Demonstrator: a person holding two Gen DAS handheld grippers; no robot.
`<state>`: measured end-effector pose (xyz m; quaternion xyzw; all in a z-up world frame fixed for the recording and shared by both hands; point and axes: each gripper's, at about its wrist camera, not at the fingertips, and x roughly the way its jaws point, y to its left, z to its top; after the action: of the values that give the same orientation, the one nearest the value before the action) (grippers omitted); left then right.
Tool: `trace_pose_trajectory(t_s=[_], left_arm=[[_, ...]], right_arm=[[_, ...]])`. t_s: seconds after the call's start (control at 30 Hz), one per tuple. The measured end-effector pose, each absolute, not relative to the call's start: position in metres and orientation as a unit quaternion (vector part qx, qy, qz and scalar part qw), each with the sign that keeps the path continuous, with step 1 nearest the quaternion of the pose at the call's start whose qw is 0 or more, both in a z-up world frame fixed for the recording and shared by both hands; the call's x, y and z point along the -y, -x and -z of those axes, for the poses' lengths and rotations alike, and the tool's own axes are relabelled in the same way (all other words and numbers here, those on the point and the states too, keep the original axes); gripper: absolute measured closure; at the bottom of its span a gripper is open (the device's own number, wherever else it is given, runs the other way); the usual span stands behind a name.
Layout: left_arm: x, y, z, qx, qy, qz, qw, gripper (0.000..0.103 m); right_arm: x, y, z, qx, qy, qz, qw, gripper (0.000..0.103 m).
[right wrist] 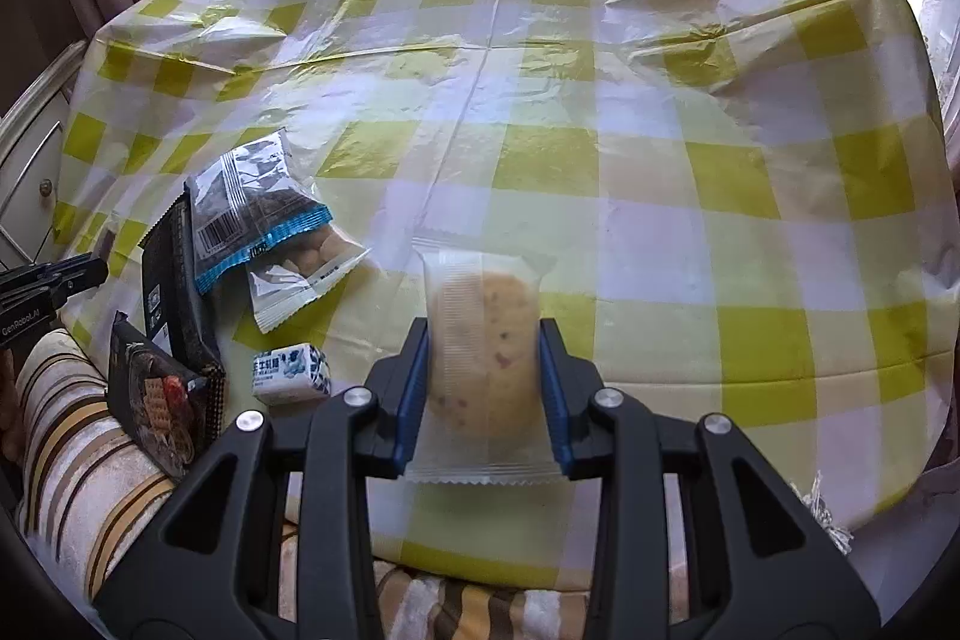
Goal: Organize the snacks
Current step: 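Carry both snacks over the white box and open both tools to drop them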
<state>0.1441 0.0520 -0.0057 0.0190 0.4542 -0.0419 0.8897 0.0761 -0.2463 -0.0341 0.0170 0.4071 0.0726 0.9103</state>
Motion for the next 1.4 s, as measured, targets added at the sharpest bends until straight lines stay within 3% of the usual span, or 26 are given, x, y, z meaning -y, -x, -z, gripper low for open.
trace_pose_trajectory(t_s=[0.37, 0.9, 1.4], left_arm=[[-0.004, -0.087, -0.031, -0.396, -0.04, 0.08, 0.914, 0.089], [0.128, -0.049, -0.038, -0.412, -0.056, 0.233, 0.879, 0.089], [0.253, -0.01, -0.03, -0.426, -0.096, 0.367, 0.821, 0.089]], right_arm=[[0.265, -0.031, 0.025, -0.389, -0.042, -0.068, 0.918, 0.065], [0.318, 0.038, 0.009, -0.357, -0.107, -0.04, 0.927, 0.065], [0.413, 0.097, 0.038, -0.376, -0.17, 0.044, 0.91, 0.065]])
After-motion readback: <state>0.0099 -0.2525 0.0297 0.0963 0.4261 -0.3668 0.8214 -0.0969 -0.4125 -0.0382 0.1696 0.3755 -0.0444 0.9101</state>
